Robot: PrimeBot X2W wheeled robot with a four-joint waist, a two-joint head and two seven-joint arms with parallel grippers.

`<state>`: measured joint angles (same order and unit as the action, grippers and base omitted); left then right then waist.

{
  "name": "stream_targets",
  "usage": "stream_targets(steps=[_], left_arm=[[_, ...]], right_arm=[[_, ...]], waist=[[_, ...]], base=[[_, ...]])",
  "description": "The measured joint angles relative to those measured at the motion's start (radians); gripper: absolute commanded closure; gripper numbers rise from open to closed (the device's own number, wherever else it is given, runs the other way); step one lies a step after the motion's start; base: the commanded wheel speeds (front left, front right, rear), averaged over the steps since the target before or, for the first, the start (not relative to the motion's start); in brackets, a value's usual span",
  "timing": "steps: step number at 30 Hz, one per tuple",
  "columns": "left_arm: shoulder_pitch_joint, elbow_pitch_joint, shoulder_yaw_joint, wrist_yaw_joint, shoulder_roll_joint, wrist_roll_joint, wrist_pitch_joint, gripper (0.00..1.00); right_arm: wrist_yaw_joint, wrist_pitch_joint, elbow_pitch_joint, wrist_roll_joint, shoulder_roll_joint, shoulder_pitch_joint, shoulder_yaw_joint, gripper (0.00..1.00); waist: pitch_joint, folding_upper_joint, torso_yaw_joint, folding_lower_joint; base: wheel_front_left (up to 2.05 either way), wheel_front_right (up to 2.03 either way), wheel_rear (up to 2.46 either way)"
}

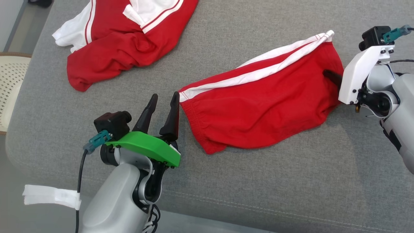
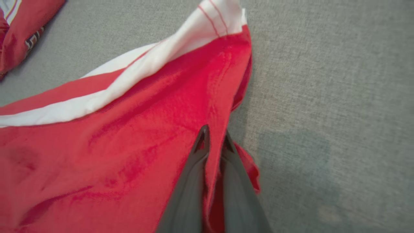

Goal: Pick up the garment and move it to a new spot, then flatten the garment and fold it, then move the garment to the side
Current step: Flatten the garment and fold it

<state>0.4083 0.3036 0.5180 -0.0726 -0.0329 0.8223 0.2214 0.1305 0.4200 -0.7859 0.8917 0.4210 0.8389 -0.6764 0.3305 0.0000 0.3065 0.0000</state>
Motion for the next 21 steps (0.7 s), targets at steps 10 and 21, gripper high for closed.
stream_targets(steps=[10, 21], left_arm=[[-0.031, 0.001, -0.015, -0.002, -0.011, -0.010, 0.010, 0.00], [-0.070, 0.000, -0.041, 0.001, -0.049, -0.010, 0.010, 0.00]], right_arm=[[0.000, -0.103, 0.009, 0.093, -0.018, -0.044, 0.052, 1.00], [0.000, -0.247, -0.007, 0.177, -0.097, -0.209, 0.128, 1.00]], waist=[[-0.033, 0.0000, -0.044, 0.0000], [-0.084, 0.0000, -0.122, 0.0000]], base=[[0.00, 0.00, 0.00], [0.00, 0.00, 0.00]])
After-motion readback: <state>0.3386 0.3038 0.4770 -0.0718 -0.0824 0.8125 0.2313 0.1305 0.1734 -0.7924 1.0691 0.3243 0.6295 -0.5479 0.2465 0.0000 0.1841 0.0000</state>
